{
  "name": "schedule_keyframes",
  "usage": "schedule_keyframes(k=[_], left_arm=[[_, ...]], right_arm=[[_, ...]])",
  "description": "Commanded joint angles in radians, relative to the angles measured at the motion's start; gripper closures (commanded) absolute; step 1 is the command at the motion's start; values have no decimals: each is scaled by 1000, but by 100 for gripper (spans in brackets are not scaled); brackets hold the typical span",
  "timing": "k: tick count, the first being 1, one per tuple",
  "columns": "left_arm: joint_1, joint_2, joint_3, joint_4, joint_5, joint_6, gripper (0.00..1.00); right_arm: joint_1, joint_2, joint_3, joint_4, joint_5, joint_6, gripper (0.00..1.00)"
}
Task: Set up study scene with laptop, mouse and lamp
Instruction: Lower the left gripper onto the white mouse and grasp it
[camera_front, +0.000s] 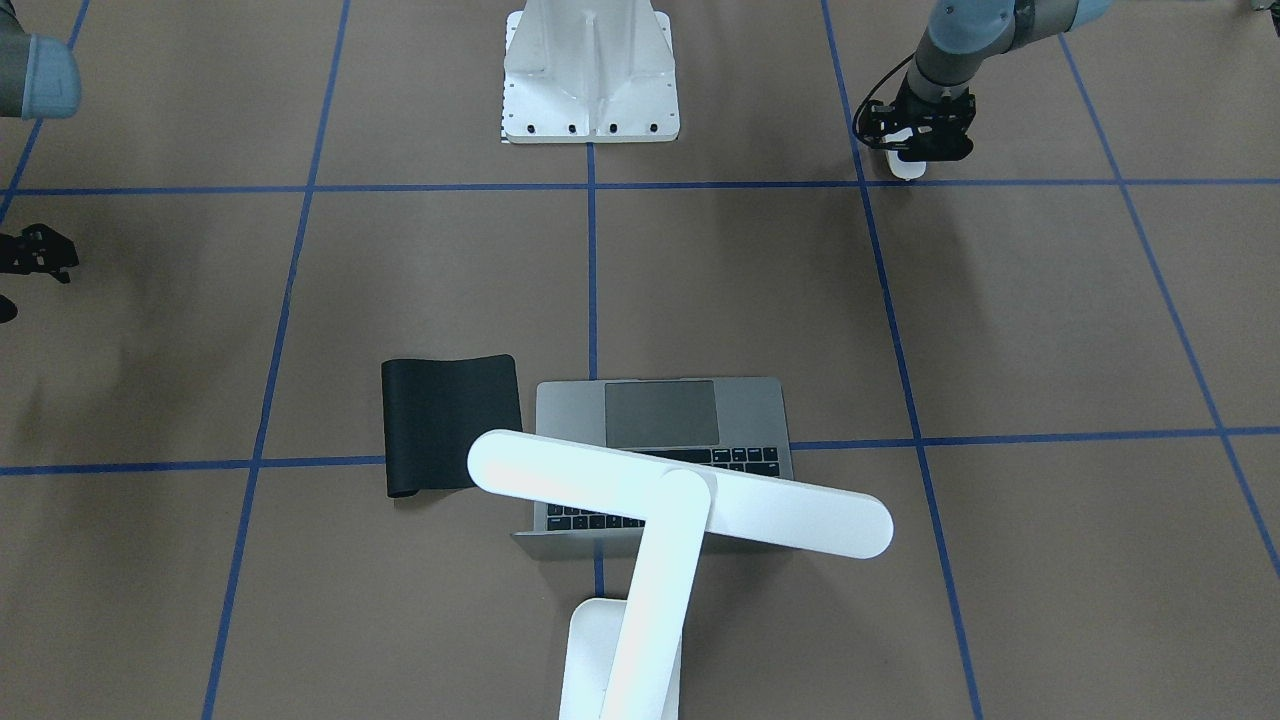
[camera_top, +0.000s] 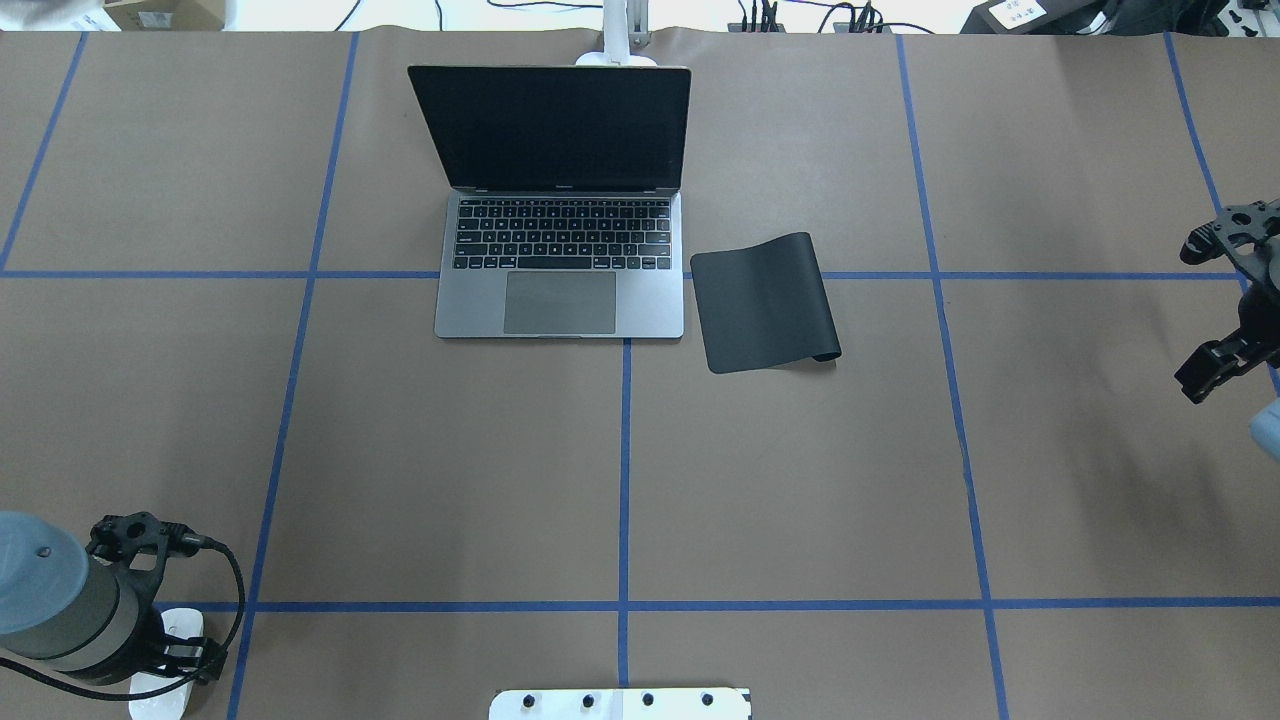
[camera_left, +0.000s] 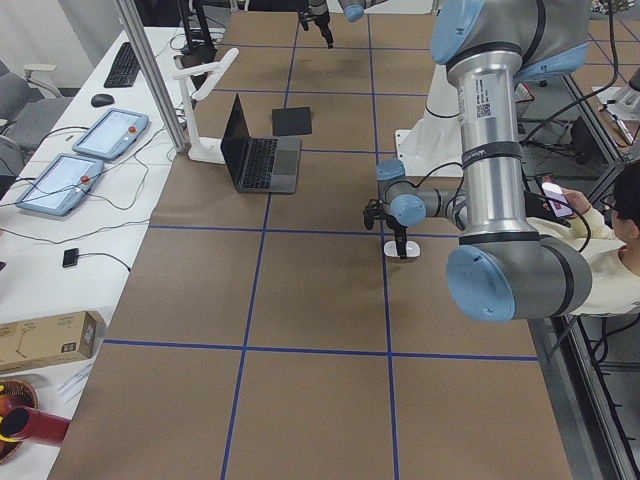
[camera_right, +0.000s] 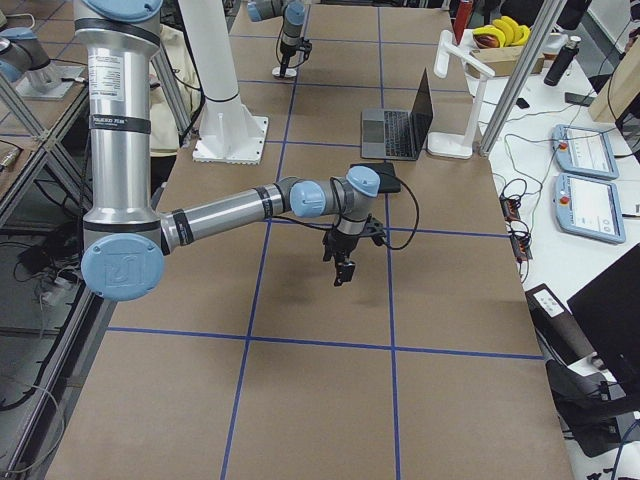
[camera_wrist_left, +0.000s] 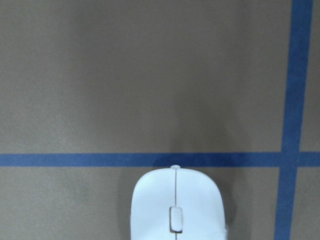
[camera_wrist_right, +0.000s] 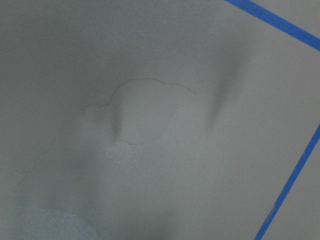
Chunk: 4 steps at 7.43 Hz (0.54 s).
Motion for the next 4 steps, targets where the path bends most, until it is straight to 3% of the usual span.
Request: schedule_keyframes(k=[1,4], left_arm=[[6,25,2,-27,12,3,40],[6,35,6,-53,15,4,71]], right_arm=[[5,1,-1,-6,-1,-1,0],[6,3,-1,-6,1,-3,0]])
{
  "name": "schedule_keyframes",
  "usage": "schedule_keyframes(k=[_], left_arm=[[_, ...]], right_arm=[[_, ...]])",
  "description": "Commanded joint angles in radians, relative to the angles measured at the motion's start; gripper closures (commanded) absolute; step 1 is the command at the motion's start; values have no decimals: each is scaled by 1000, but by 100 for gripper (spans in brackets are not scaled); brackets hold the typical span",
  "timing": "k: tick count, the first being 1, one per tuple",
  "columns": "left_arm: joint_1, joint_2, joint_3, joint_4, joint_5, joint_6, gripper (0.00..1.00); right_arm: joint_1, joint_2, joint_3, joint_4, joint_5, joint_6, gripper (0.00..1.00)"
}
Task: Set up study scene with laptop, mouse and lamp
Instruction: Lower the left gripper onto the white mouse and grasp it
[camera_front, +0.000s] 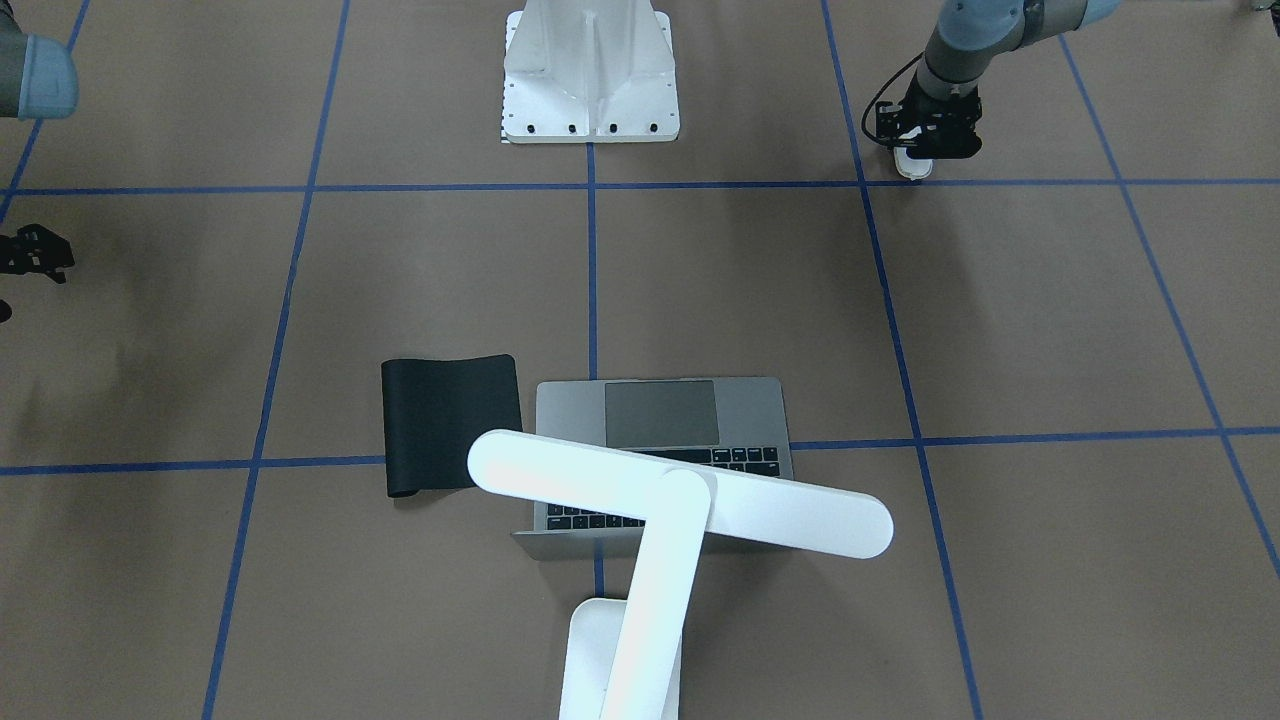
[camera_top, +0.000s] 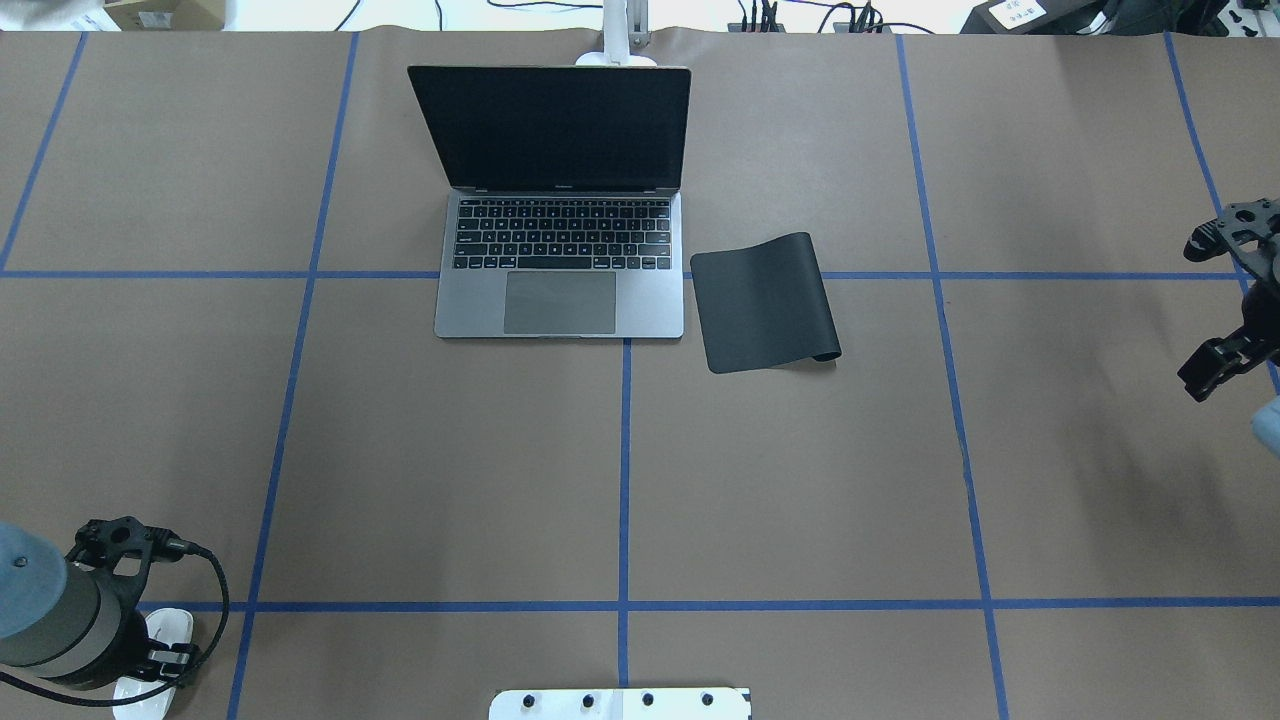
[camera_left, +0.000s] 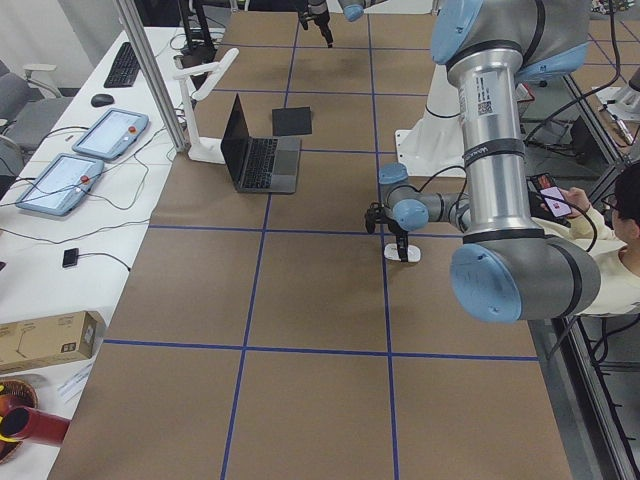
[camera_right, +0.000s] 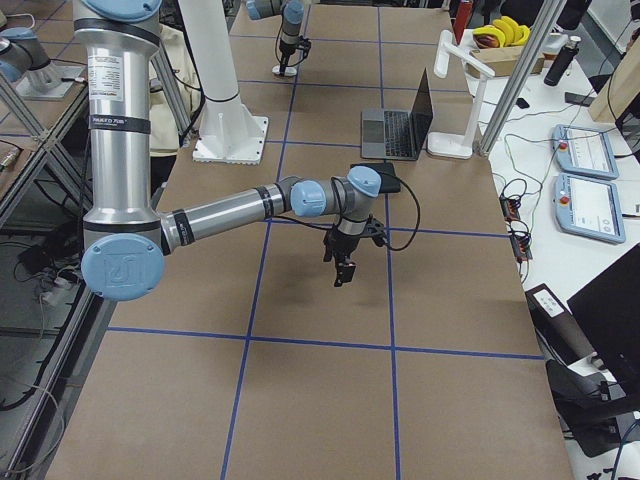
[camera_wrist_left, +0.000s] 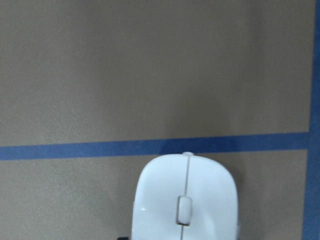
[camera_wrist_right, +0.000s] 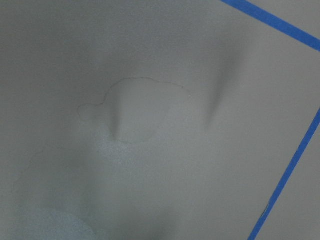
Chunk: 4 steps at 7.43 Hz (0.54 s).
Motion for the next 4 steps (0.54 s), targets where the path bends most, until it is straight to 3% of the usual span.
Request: schedule_keyframes(k=[1,3,4], left_arm=[[-2,-14,-11,-4,-5,-2,76],[-22,-82,-80,-4,-11,1,76],[-67,-189,-65,-1,-5,1,76]], right_arm=[[8,0,1,-2,1,-4,0],[16,17,-3,-41,1,-33,0],[19,19,-5,-49,2,-33,0]])
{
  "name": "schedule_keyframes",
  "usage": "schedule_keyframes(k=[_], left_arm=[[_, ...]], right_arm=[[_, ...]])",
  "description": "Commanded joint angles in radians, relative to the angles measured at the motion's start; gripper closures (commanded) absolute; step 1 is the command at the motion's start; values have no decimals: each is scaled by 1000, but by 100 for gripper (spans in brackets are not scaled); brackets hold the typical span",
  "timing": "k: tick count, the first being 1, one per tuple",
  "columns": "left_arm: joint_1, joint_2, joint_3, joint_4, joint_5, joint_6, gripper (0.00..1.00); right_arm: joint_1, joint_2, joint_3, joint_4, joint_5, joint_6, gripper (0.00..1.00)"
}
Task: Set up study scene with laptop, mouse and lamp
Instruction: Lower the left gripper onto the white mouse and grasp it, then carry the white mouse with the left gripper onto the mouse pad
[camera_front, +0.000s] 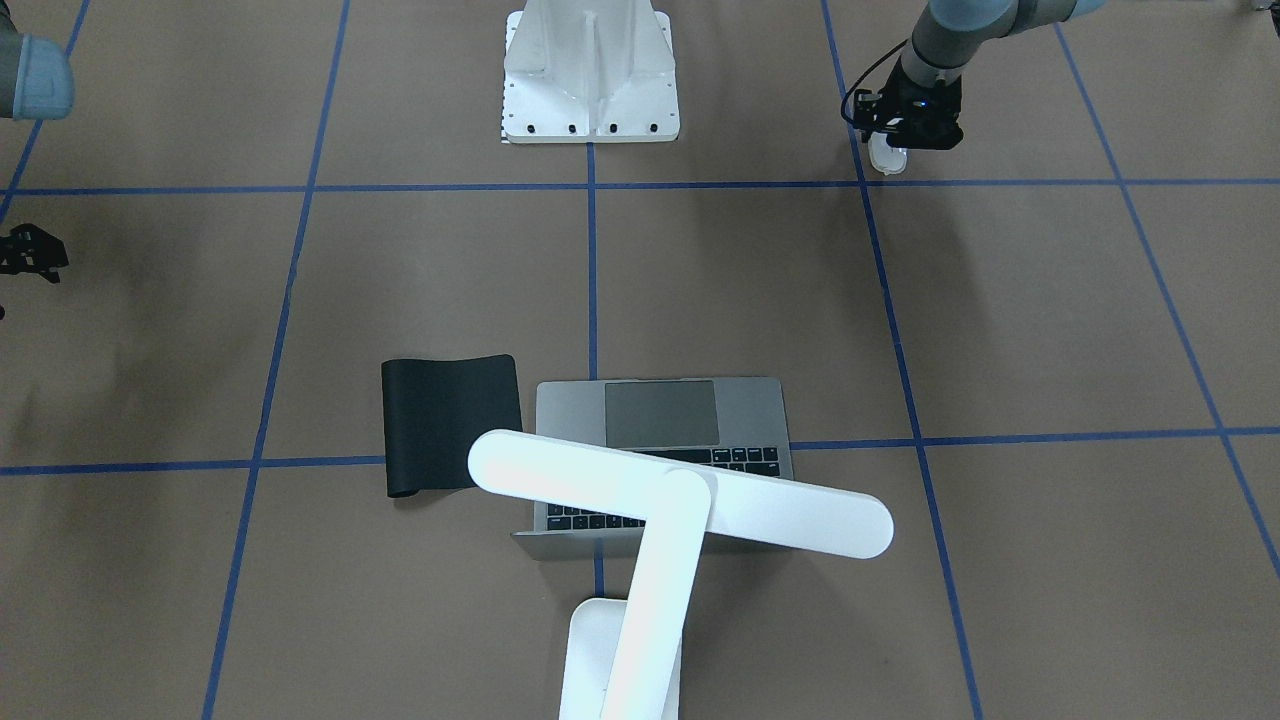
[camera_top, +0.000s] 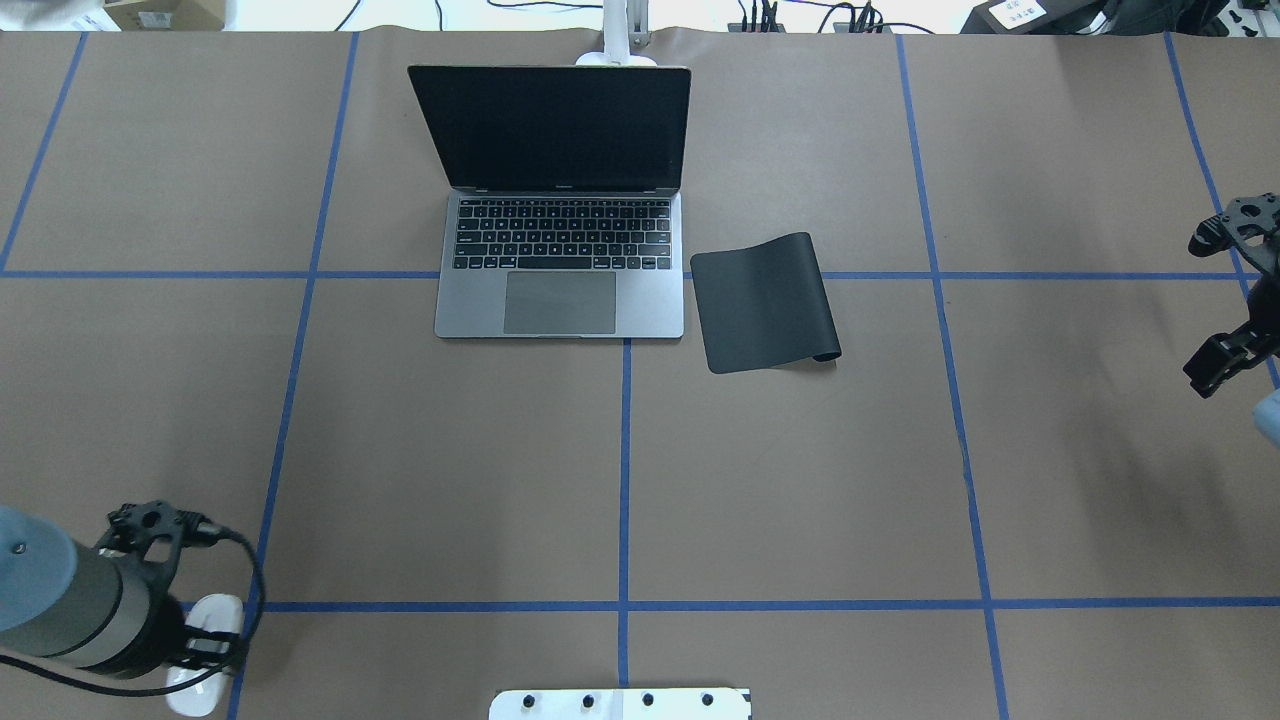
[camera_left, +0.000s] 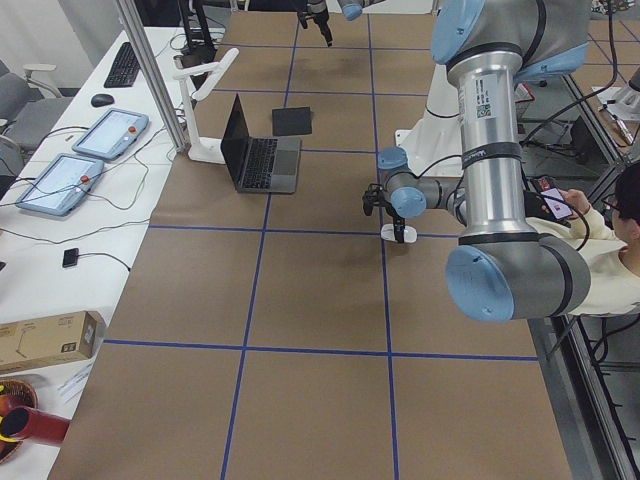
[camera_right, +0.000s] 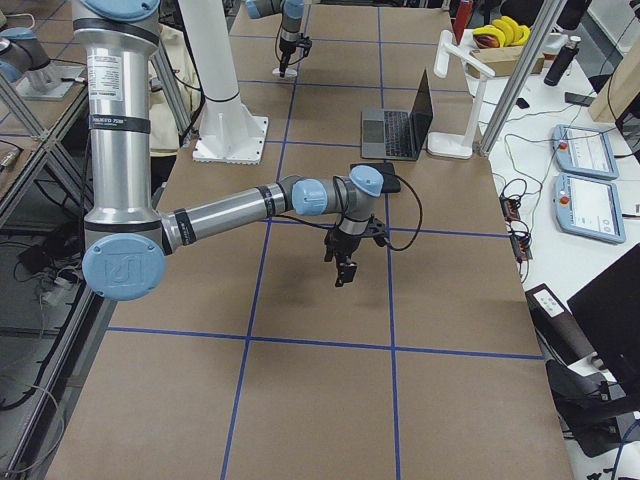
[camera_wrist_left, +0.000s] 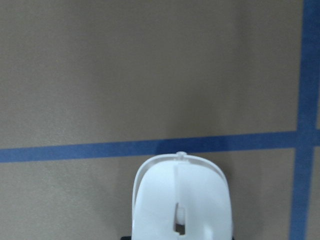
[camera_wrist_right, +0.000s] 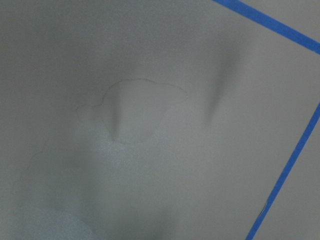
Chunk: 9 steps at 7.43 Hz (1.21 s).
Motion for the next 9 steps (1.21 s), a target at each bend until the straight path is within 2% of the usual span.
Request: schedule_keyframes(k=[1,3,6,9], left_arm=[[-70,-215,22,4,10,-4,76],[-130,-451,126,9,32,-13,76],[-125,-699,298,9,146,-68,76],[-118,-961,532,2,243,-143,76]], right_arm=[[3,9,-6,-16,2,-3,0],[3,15,-14,-18,12,11,0],[6,27,-12,-18,33,17,0],[52,29,-6,-15,81,18,0]])
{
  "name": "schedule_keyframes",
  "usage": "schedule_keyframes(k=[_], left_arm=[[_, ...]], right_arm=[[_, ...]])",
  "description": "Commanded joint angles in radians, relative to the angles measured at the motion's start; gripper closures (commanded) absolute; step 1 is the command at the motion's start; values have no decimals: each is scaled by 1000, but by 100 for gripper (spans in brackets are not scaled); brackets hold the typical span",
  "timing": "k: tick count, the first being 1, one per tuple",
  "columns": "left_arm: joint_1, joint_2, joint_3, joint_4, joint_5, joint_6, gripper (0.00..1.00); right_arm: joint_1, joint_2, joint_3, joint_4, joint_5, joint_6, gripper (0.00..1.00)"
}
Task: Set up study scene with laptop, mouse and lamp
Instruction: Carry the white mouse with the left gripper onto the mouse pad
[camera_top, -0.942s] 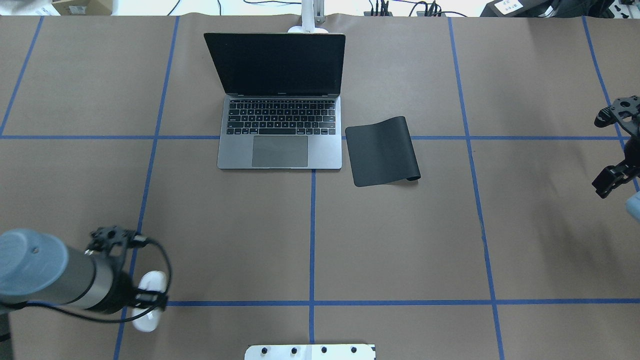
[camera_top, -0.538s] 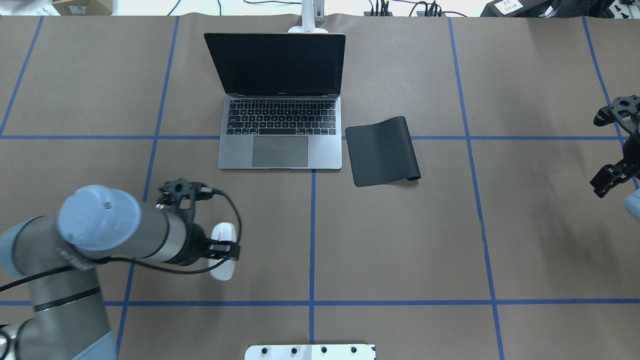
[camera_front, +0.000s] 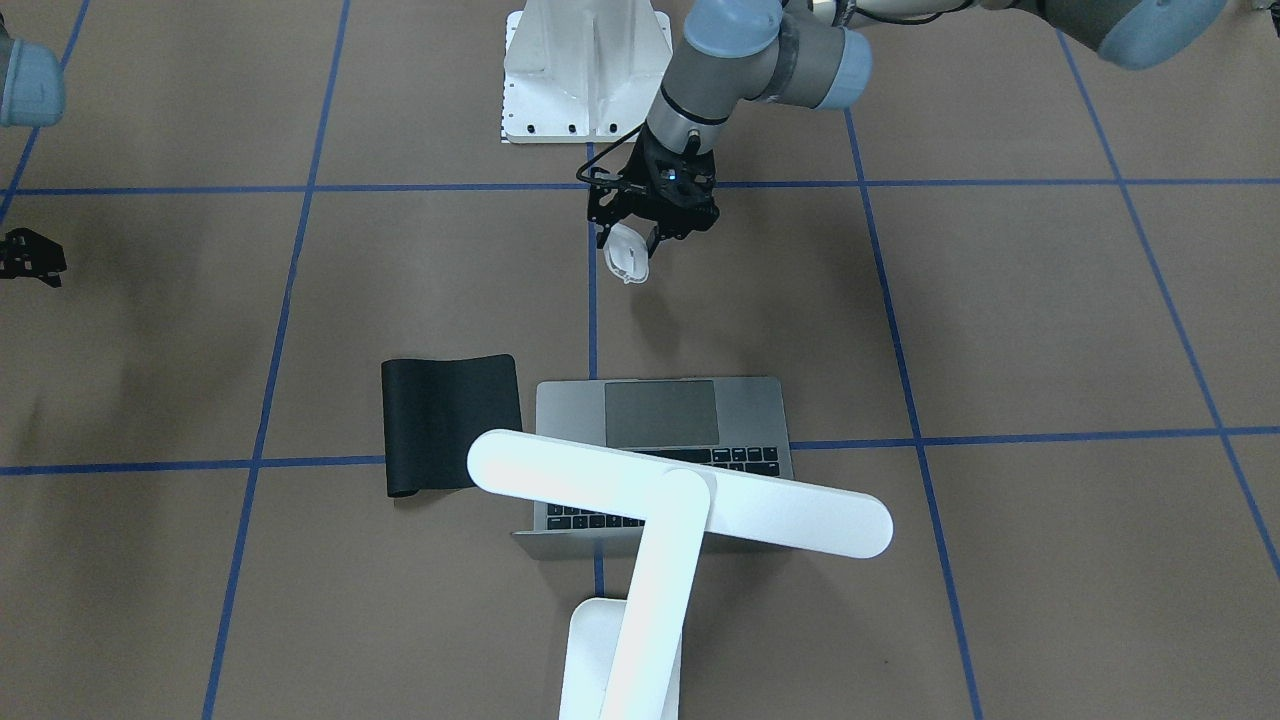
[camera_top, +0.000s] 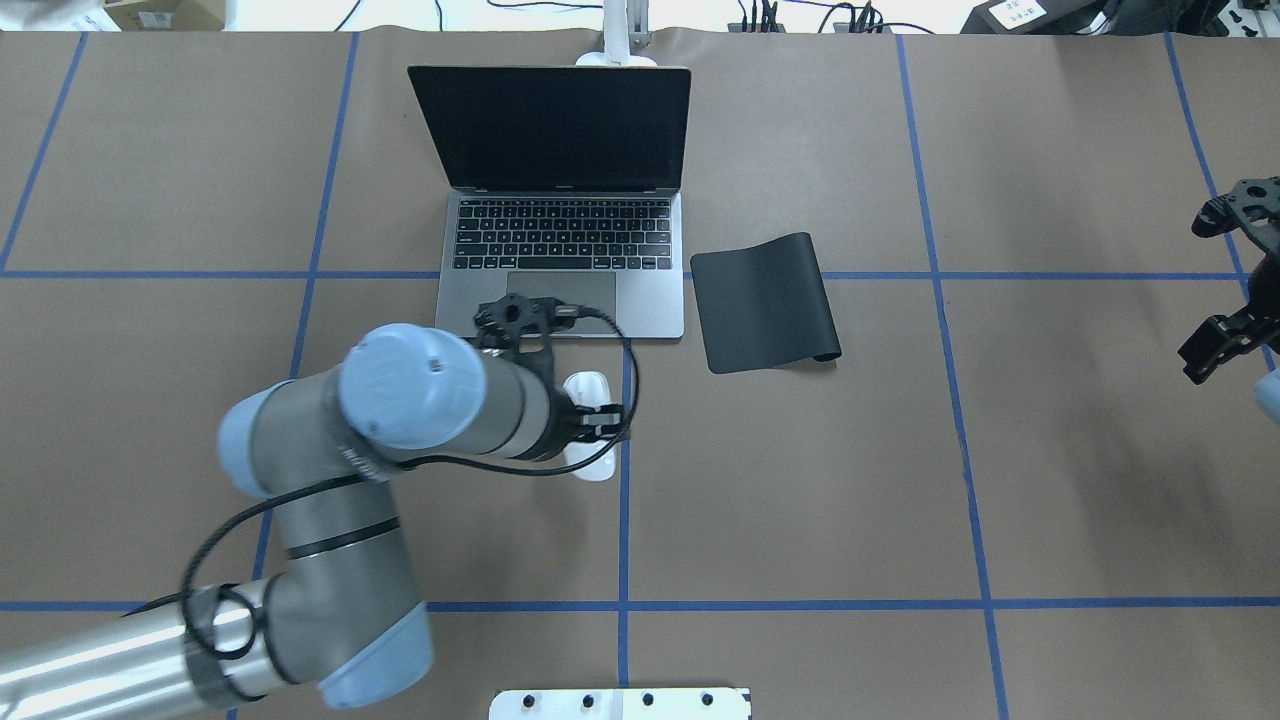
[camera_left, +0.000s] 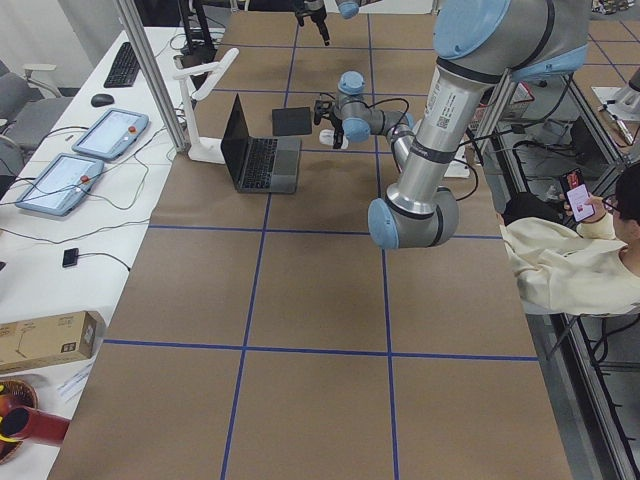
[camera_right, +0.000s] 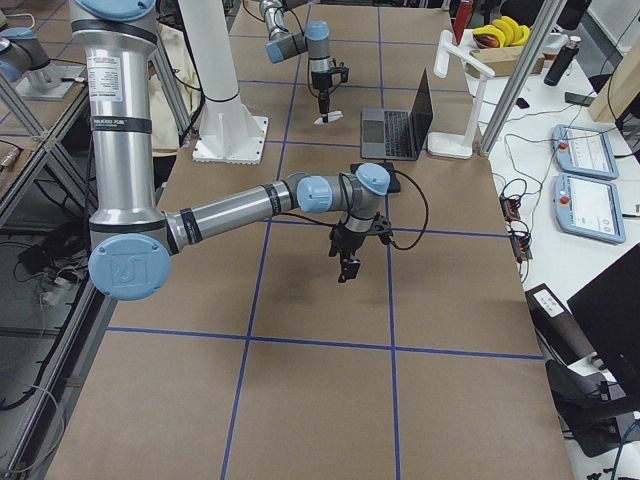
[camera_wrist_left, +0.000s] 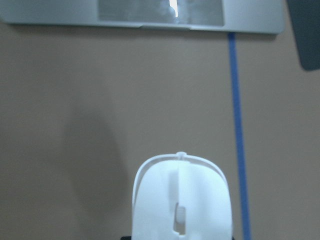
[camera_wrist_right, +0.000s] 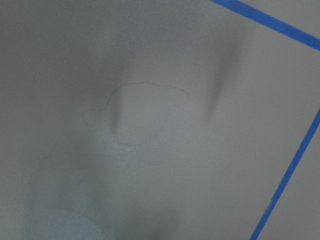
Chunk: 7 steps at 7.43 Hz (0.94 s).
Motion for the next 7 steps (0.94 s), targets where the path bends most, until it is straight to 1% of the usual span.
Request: schedule_keyframes(k=[1,2,3,4,5,6,7], left_arm=[[3,-189,190,-5,77,-41,76],[3,-257,267,-10,111,-47,76],[3,-317,365,-54,158,-59,76],[8,-382,489,-116,206,-72,76],[16,-454,597,-144,247,-96,77],[28,-484,630,-151,290,-98,77],[29,-486,639,-151,320,-96,79]], right_arm=[[18,-6,13,4,17,-1,0],[20,-9,19,4,13,-1,0],[20,-6,15,3,15,0,0],[21,-5,10,3,13,0,0],[23,-5,11,3,12,18,0],[23,-5,10,3,10,21,0],[28,-3,11,4,10,31,0]])
